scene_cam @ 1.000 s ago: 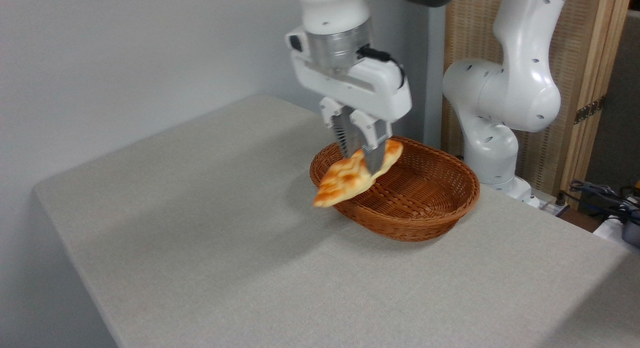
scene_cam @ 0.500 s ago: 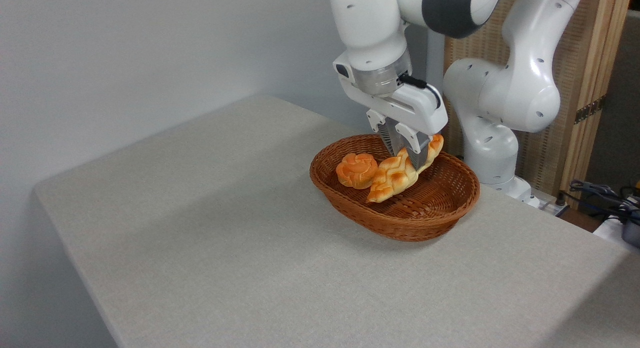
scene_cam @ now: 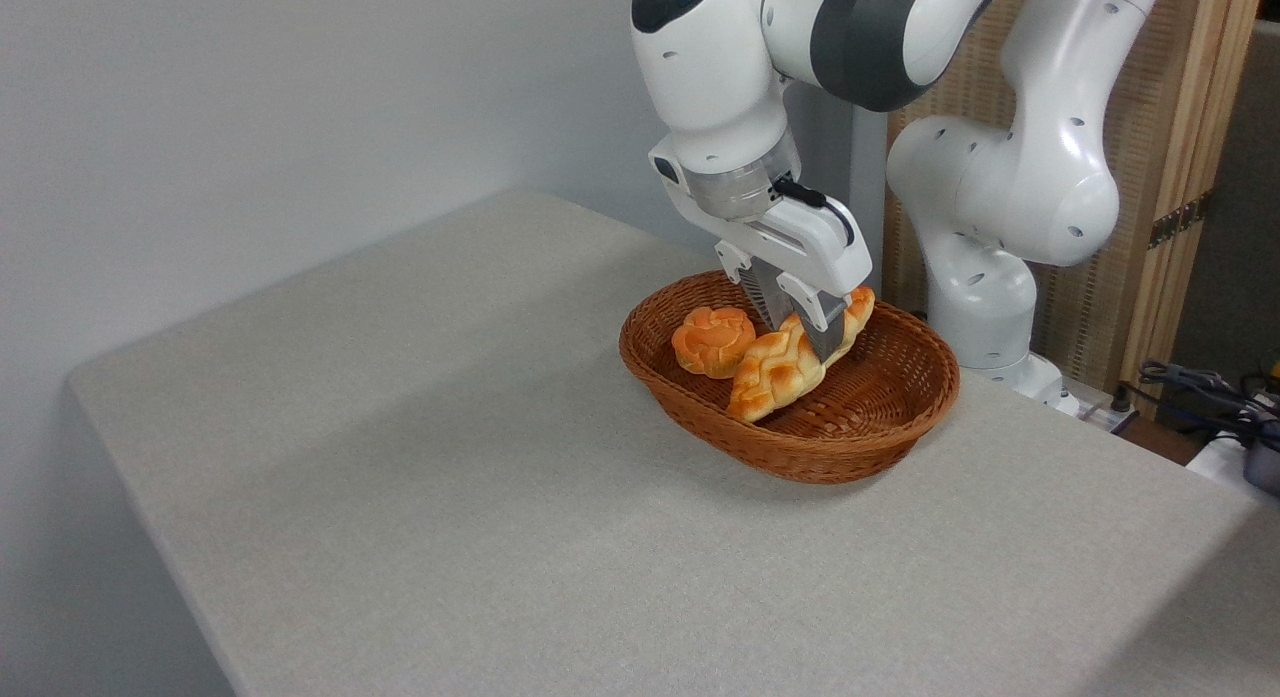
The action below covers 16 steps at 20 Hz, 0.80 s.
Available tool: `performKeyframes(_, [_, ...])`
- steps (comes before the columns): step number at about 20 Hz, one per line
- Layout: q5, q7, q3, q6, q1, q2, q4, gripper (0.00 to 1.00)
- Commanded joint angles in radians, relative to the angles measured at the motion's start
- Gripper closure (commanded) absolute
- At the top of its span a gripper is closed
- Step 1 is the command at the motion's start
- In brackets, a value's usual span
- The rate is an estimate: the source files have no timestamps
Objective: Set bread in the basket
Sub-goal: 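Lower the loaf into the basket beside the bun and open gripper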
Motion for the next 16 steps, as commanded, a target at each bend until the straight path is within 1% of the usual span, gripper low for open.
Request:
performKeyframes(1, [-0.010,-0.007,0.007,0.010,-0.010,0.008,0.004,0.00])
performKeyframes(11, [-0.011,0.002,0.001,0.005,-0.010,0.007,0.026,0.00])
performKeyframes(15, [-0.013,0.007,-0.004,0.004,-0.010,0.014,0.151,0.00])
performKeyframes(16, [-0.013,0.025,-0.010,0.004,-0.010,0.036,0.202,0.00])
